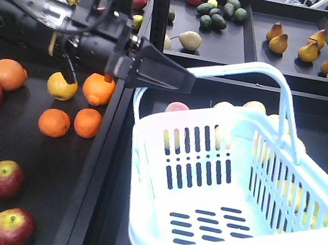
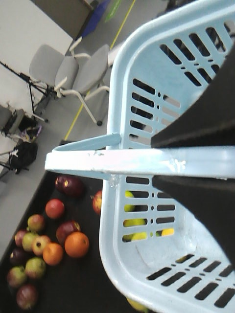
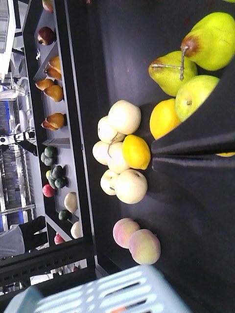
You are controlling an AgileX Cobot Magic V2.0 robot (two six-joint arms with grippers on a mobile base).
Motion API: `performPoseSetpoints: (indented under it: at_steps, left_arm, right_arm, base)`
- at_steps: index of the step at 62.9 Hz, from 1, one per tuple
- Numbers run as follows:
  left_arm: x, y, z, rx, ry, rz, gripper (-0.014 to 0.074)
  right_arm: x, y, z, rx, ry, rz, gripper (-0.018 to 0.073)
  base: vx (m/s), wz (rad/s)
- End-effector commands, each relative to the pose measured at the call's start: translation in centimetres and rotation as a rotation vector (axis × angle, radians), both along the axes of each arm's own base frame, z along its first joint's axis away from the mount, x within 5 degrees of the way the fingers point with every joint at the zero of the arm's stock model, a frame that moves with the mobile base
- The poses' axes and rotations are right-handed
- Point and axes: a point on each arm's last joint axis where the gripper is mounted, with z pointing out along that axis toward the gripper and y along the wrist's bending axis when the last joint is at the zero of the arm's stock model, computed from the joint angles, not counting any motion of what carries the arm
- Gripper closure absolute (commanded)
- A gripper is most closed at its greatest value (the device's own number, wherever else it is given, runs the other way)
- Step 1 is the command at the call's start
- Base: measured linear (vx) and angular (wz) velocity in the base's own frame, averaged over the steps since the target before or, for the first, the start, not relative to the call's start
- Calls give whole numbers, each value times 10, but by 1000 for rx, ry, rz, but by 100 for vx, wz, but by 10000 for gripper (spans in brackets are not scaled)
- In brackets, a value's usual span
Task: Pick three apples into basket with both arms
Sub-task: 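Close the left gripper on the basket handle and lift the basket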
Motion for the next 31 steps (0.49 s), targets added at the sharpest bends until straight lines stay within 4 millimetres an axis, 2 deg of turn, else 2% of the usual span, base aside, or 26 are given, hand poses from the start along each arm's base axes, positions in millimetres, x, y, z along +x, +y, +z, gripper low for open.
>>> performPoseSetpoints:
  at_steps: [1, 10, 15, 26, 31]
  left_arm:
    - [-33, 8, 38, -18, -68, -22, 604]
    - [-62, 17, 54, -34, -103, -29, 604]
    - [-75, 21, 56, -37, -113, -22, 604]
    - [-102, 32, 48, -38, -109, 44, 604]
    - [-108, 37, 41, -36, -127, 114, 604]
  right_arm:
    - [0, 1, 3, -17, -74, 9, 564]
    - [0, 1, 3, -17, -73, 8, 564]
    - [0, 1, 3, -17, -73, 8, 564]
    - [0, 1, 3, -17, -74, 9, 564]
    - [0, 1, 3, -17, -74, 9, 564]
  base:
    - [0, 0]
    - [0, 0]
    - [0, 0]
    - [0, 0]
    - [0, 0]
